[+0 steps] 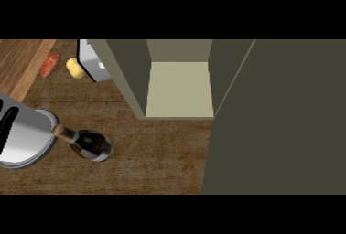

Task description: Pick up the wine, place it into the cabinet and close the cabinet

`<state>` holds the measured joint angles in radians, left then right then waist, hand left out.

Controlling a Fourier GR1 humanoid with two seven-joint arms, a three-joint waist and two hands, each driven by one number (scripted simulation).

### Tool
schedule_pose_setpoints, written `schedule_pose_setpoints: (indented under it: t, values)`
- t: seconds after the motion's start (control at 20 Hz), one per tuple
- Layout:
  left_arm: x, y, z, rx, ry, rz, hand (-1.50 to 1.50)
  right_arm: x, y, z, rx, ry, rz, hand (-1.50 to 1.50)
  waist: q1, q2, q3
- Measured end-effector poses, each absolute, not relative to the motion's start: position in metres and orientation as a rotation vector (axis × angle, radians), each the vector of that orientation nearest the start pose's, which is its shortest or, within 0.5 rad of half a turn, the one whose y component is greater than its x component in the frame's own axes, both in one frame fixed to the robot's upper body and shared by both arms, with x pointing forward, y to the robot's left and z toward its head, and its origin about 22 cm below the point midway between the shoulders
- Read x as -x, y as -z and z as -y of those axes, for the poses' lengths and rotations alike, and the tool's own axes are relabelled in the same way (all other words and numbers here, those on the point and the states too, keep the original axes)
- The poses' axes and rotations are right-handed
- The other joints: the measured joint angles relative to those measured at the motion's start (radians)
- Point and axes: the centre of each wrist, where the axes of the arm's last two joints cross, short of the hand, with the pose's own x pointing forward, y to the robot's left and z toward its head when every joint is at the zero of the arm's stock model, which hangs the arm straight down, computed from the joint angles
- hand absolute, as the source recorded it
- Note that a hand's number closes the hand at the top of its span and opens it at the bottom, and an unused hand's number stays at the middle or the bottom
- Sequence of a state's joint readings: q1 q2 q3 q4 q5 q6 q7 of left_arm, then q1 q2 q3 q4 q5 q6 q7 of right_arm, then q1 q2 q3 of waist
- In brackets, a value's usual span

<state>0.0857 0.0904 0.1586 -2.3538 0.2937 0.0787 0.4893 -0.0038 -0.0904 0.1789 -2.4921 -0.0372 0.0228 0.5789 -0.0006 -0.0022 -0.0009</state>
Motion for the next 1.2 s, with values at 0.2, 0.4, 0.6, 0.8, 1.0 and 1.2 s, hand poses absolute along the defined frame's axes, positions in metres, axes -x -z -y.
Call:
schedule_pose_setpoints:
  t: [0.2, 0.4, 0.6, 0.8, 1.0, 1.2]
  values:
    - [-0.161, -0.156, -0.28, 0.126, -0.216, 1.77, -1.5, -0.144, -0.195, 0.209, -0.14, -0.237, 1.902, -1.5, 0.0, 0.0, 0.0]
    - [-0.168, -0.135, -0.293, 0.156, -0.22, 1.731, -1.5, -0.143, -0.194, 0.208, -0.148, -0.237, 1.897, -1.5, -0.002, 0.0, 0.0]
    - [-0.172, -0.116, -0.306, 0.164, -0.211, 1.698, -1.5, -0.144, -0.199, 0.209, -0.134, -0.244, 1.887, -1.5, -0.003, 0.0, 0.0]
    - [-0.177, -0.098, -0.313, 0.172, -0.21, 1.676, -1.5, -0.147, -0.202, 0.21, -0.126, -0.247, 1.897, -1.5, -0.002, 0.001, 0.0]
    - [-0.184, -0.079, -0.321, 0.151, -0.221, 1.672, -1.5, -0.146, -0.201, 0.207, -0.153, -0.25, 1.891, -1.5, -0.003, 0.001, 0.0]
    - [-0.192, -0.059, -0.324, 0.11, -0.235, 1.686, -1.5, -0.147, -0.204, 0.203, -0.17, -0.243, 1.887, -1.5, -0.004, 0.001, 0.0]
